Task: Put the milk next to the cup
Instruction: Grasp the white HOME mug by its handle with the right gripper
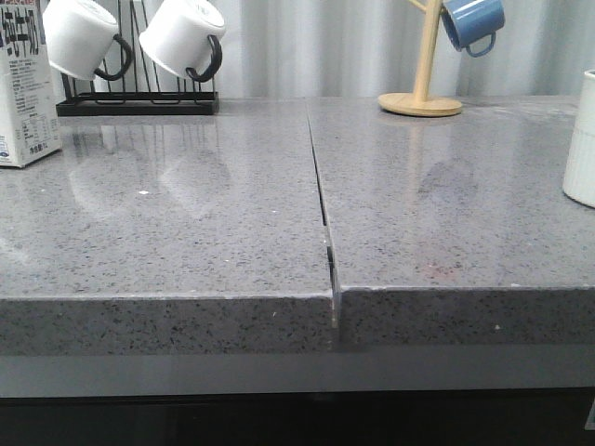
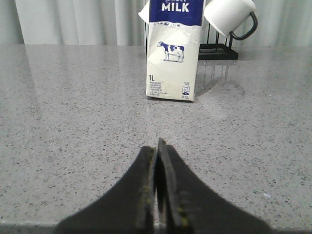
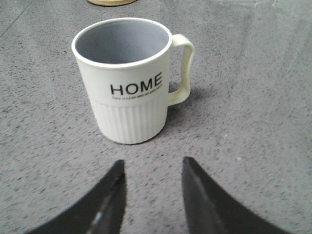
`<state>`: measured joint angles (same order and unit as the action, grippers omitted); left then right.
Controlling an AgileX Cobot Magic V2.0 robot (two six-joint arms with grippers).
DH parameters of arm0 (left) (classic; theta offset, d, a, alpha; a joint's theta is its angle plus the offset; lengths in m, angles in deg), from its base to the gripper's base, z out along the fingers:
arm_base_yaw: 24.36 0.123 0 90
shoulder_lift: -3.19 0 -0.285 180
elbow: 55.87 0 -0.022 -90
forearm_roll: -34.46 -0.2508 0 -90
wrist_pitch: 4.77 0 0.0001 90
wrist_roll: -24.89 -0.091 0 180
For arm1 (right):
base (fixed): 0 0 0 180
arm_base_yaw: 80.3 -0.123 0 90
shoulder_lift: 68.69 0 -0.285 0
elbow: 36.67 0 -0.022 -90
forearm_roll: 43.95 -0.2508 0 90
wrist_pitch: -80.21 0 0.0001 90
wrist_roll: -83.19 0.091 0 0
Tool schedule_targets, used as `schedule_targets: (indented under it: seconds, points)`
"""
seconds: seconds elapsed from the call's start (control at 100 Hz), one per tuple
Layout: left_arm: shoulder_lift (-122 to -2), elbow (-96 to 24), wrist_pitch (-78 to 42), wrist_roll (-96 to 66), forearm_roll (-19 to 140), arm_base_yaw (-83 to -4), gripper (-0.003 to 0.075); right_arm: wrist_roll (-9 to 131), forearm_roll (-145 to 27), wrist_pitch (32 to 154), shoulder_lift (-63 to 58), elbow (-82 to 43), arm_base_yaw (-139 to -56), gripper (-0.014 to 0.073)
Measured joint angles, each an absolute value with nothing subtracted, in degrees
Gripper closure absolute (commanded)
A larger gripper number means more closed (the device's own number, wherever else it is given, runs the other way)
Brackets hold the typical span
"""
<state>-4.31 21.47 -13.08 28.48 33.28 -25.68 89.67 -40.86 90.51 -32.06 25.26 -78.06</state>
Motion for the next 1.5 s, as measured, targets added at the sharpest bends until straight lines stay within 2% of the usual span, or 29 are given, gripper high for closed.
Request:
schedule_targets:
  seconds: [0.24,0.67,1.07,1.16,1.21,1.26,1.28,1.5]
  points:
    - [-4.31,21.47,-13.08,28.48,33.28,-25.68,0.0741,89.67,-39.55,82.83,-25.73,25.26,-70.57,0.0225]
    - [-4.31,21.47,-13.08,28.48,33.28,-25.68,0.0741,89.67,-39.31,61.82,-5.28,24.59,-70.24,0.0225]
    - [-4.31,21.47,-13.08,28.48,33.28,-25.68,0.0741,89.67,-37.68,55.36,11.80,15.49,-70.24,0.0228]
    - [-4.31,21.47,-13.08,28.48,33.28,-25.68,0.0741,89.67,-36.26,53.53,16.21,13.26,-70.24,0.0307]
    - [-4.31,21.47,-13.08,28.48,33.28,-25.68,0.0741,89.78,-34.39,52.18,18.38,12.11,-70.24,0.0423]
    - [-4.31,21.47,-13.08,28.48,33.28,-25.68,0.0741,90.39,-32.52,50.88,20.16,11.08,-70.24,0.0608]
    - [-4.31,21.47,-13.08,28.48,33.28,-25.68,0.0741,90.90,-31.69,50.47,20.79,10.67,-70.24,0.0657]
    - [-4.31,21.47,-13.08,28.48,33.28,-25.68,0.0741,97.41,-28.69,47.61,22.46,9.42,-70.24,0.0657]
